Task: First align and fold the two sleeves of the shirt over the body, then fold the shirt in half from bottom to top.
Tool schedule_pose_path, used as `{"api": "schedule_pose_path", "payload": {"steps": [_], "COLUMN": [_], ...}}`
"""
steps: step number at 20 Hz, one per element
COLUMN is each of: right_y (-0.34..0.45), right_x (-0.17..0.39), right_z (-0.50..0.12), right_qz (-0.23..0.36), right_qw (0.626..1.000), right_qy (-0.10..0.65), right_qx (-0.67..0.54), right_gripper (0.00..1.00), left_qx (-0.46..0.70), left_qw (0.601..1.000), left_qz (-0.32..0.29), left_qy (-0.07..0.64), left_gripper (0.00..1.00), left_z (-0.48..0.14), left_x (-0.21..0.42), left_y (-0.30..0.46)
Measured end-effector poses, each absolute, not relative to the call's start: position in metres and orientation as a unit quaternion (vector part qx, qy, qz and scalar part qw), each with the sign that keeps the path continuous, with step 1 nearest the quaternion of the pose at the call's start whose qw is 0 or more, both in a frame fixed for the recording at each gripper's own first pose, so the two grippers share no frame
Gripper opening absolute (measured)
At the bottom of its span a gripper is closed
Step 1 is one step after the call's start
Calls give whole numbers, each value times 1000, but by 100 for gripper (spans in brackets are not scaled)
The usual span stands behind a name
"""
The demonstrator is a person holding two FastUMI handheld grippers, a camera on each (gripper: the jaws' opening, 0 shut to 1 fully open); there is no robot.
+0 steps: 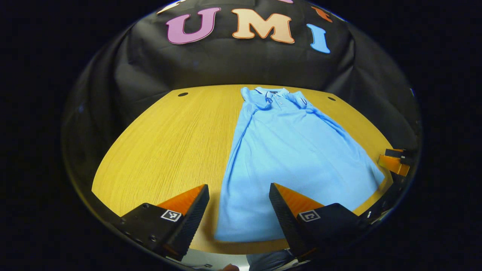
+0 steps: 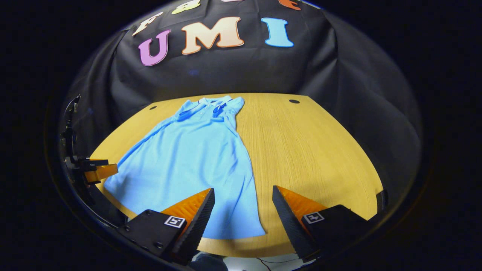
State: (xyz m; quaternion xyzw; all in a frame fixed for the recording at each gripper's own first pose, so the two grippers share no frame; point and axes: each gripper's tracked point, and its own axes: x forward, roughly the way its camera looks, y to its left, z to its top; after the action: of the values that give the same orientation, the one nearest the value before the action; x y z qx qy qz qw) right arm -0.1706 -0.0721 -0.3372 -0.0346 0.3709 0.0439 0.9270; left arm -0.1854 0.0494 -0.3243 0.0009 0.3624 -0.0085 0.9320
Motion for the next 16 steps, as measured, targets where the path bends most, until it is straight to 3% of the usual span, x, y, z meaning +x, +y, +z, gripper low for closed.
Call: {"api": "schedule_pose_path", "payload": {"steps": [8, 11, 12, 14, 15, 16], "right_y": [-70, -65, -61, -48, -47, -45], "right_x": [-196, -195, -196, -199, -200, -200], "right_z": [-367, -370, -370, -372, -372, -371], "right_qz": [49, 46, 54, 67, 61, 64], "right_qw": [909, 909, 909, 907, 908, 905], "right_qy": [410, 412, 412, 414, 414, 419], "right_qx": [-60, -32, -34, -28, -27, -27], "right_gripper": [98, 84, 79, 48, 28, 8], "left_qx": [0, 2, 1, -5, -10, -16], "left_qw": [930, 936, 937, 937, 937, 938], "left_qz": [-14, -24, -32, -40, -38, -30], "left_qy": [366, 352, 348, 346, 347, 346], "left_gripper": [98, 94, 88, 59, 29, 17], "left_z": [-342, -343, -342, -342, -344, -345], "left_x": [-195, -196, -194, -195, -193, -190], "left_y": [47, 39, 34, 23, 19, 19]}}
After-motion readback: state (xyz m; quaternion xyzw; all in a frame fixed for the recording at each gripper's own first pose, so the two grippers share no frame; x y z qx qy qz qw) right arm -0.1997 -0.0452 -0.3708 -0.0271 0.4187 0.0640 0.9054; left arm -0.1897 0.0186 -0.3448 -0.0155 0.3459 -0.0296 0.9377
